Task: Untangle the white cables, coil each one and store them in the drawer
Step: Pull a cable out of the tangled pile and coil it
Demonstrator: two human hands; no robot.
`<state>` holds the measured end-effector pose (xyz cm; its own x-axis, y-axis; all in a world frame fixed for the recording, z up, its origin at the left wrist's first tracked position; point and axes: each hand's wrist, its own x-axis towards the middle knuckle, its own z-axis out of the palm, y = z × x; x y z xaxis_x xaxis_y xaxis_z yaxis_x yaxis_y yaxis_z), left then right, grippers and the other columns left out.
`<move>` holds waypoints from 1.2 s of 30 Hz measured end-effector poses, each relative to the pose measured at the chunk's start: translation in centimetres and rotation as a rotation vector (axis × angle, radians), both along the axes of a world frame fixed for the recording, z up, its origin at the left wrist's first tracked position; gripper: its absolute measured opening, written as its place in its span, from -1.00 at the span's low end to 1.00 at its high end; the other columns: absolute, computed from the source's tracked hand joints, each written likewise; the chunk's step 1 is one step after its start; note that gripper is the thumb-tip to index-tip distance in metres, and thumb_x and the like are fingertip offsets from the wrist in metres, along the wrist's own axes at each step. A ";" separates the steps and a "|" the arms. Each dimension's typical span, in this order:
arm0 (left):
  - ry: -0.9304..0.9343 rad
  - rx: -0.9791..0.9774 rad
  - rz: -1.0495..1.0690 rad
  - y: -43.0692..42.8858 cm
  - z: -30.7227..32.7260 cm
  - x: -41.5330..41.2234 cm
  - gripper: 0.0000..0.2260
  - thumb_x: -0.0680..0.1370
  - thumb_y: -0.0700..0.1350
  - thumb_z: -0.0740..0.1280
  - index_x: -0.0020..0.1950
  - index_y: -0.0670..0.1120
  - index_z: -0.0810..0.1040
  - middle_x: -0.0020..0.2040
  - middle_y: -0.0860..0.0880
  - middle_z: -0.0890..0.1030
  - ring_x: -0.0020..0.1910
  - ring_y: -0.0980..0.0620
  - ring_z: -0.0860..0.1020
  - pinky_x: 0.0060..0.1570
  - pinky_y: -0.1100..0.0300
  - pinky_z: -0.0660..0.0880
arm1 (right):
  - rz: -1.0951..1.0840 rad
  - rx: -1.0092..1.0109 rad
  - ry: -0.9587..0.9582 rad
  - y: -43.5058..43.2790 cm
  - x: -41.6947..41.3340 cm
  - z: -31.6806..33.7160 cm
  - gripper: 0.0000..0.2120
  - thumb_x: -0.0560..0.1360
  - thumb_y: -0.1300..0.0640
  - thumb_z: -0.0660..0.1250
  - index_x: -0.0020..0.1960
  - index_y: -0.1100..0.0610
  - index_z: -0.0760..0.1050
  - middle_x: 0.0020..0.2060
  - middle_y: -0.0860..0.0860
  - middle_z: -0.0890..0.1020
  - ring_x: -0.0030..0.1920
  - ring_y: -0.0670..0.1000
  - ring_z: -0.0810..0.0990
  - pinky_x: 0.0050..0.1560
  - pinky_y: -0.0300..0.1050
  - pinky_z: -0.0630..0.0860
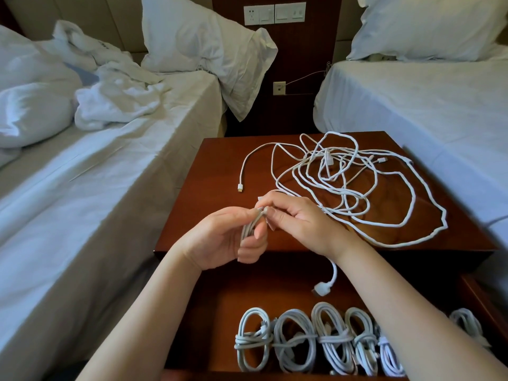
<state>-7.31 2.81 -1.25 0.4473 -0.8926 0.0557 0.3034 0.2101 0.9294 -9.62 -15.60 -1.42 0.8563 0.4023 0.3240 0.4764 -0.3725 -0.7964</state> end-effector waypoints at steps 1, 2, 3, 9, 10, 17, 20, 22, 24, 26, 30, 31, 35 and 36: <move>0.002 -0.013 0.016 -0.1 -0.1 0.0 -0.68 0.64 -0.10 0.07 -0.20 -0.20 0.46 -0.41 -0.02 0.41 -0.46 0.11 0.38 -0.41 0.29 0.40 | 0.004 0.018 0.020 -0.1 0.0 0.0 -0.80 0.61 0.02 0.15 -0.01 0.03 0.54 -0.23 0.10 0.56 -0.17 0.11 0.52 -0.02 0.19 0.49; 0.006 -0.013 0.054 -0.1 -0.1 0.0 -0.67 0.65 -0.09 0.09 -0.20 -0.21 0.49 -0.41 -0.02 0.42 -0.47 0.11 0.39 -0.42 0.30 0.40 | 0.004 0.032 0.036 -0.1 0.0 0.1 -0.81 0.61 0.00 0.15 -0.04 0.00 0.52 -0.24 0.09 0.55 -0.17 0.13 0.50 -0.02 0.18 0.47; 0.014 0.000 0.109 -0.1 -0.2 0.0 -0.65 0.64 -0.08 0.09 -0.20 -0.22 0.51 -0.43 -0.01 0.42 -0.49 0.12 0.38 -0.45 0.31 0.39 | -0.002 0.043 0.048 -0.1 0.0 0.1 -0.80 0.61 -0.02 0.15 -0.05 0.00 0.51 -0.25 0.08 0.53 -0.18 0.13 0.49 -0.03 0.17 0.46; 0.035 0.187 0.432 -1.2 -0.2 -0.2 -0.58 0.61 0.00 0.13 -0.42 -0.10 0.42 -0.54 0.04 0.24 -0.61 0.16 0.17 -0.62 0.36 0.11 | -0.019 0.019 0.128 0.0 0.1 -0.4 -0.81 0.64 0.07 0.19 -0.09 0.09 0.50 -0.35 -0.11 0.50 -0.30 -0.17 0.44 -0.22 -0.21 0.40; 0.040 0.227 0.458 -1.4 0.0 -0.3 -0.57 0.63 -0.02 0.10 -0.43 -0.09 0.40 -0.54 0.04 0.23 -0.61 0.16 0.15 -0.62 0.36 0.08 | -0.023 0.016 0.137 0.1 0.1 -0.4 -0.83 0.63 0.09 0.20 -0.10 0.07 0.49 -0.37 -0.19 0.51 -0.31 -0.22 0.45 -0.22 -0.29 0.38; 0.023 0.397 0.682 -2.3 0.6 -0.9 -0.60 0.67 -0.06 0.11 -0.33 -0.17 0.41 -0.55 0.00 0.30 -0.62 0.14 0.20 -0.63 0.36 0.11 | -0.098 0.073 0.128 0.8 0.2 -0.9 -0.80 0.62 0.12 0.21 -0.14 0.11 0.52 -0.32 -0.10 0.53 -0.25 -0.20 0.48 -0.14 -0.27 0.45; -0.015 0.458 0.812 -2.7 0.7 -1.2 -0.67 0.66 -0.02 0.14 -0.22 -0.17 0.44 -0.49 -0.03 0.39 -0.55 0.08 0.33 -0.56 0.30 0.27 | -0.124 0.075 0.128 0.7 0.3 -1.1 -0.77 0.63 0.11 0.20 -0.12 0.21 0.51 -0.33 0.00 0.49 -0.30 -0.13 0.43 -0.19 -0.20 0.41; -0.066 0.479 0.904 -2.8 0.7 -1.3 -0.73 0.64 -0.01 0.18 -0.10 -0.17 0.49 -0.42 -0.04 0.50 -0.45 0.05 0.46 -0.45 0.24 0.42 | -0.160 0.087 0.113 0.7 0.4 -1.3 -0.74 0.63 0.11 0.20 -0.14 0.25 0.47 -0.35 -0.02 0.45 -0.30 -0.09 0.41 -0.20 -0.14 0.40; -0.190 0.475 0.976 -2.8 0.4 -1.5 -0.77 0.63 -0.02 0.22 -0.04 -0.16 0.53 -0.33 -0.01 0.57 -0.37 0.09 0.54 -0.38 0.28 0.49 | -0.198 0.118 0.100 0.7 0.3 -1.2 -0.74 0.63 0.11 0.19 -0.17 0.20 0.47 -0.38 -0.11 0.46 -0.32 -0.13 0.42 -0.22 -0.18 0.41; -0.442 0.466 1.097 -2.7 0.0 -1.6 -0.85 0.60 -0.04 0.25 -0.01 -0.10 0.54 -0.21 0.04 0.59 -0.24 0.16 0.56 -0.28 0.39 0.48 | -0.243 0.185 0.099 0.5 0.3 -0.9 -0.74 0.63 0.12 0.19 -0.21 0.13 0.46 -0.46 -0.16 0.44 -0.39 -0.19 0.39 -0.32 -0.30 0.37; -0.654 0.472 1.075 -2.5 -0.9 -1.7 -0.85 0.61 -0.04 0.22 0.02 -0.09 0.51 -0.21 0.04 0.60 -0.26 0.09 0.60 -0.30 0.29 0.52 | -0.346 0.307 0.067 0.4 0.3 -0.6 -0.74 0.63 0.11 0.19 -0.23 0.09 0.42 -0.50 -0.16 0.40 -0.44 -0.17 0.33 -0.38 -0.33 0.30; -0.638 0.459 1.033 -2.8 -1.1 -1.9 -0.83 0.62 -0.04 0.18 -0.01 -0.10 0.50 -0.29 -0.01 0.60 -0.35 0.04 0.59 -0.36 0.21 0.53 | -0.360 0.316 0.057 0.5 0.3 -0.7 -0.74 0.63 0.10 0.19 -0.23 0.10 0.43 -0.49 -0.16 0.40 -0.44 -0.17 0.33 -0.38 -0.33 0.30; -0.656 0.366 1.085 -3.4 -1.4 -2.2 -0.85 0.65 -0.12 0.10 -0.06 -0.04 0.43 -0.44 0.01 0.53 -0.54 0.04 0.50 -0.52 0.22 0.45 | -0.381 0.323 0.040 1.2 0.1 -1.0 -0.75 0.64 0.11 0.19 -0.19 0.17 0.44 -0.49 -0.16 0.40 -0.43 -0.17 0.35 -0.38 -0.36 0.32; -0.662 0.337 1.120 -3.4 -1.4 -2.2 -0.87 0.65 -0.12 0.11 -0.02 -0.03 0.42 -0.43 0.01 0.53 -0.54 0.03 0.50 -0.54 0.22 0.45 | -0.379 0.318 0.037 1.3 0.0 -1.0 -0.75 0.64 0.12 0.19 -0.18 0.18 0.46 -0.48 -0.16 0.41 -0.43 -0.17 0.35 -0.38 -0.37 0.32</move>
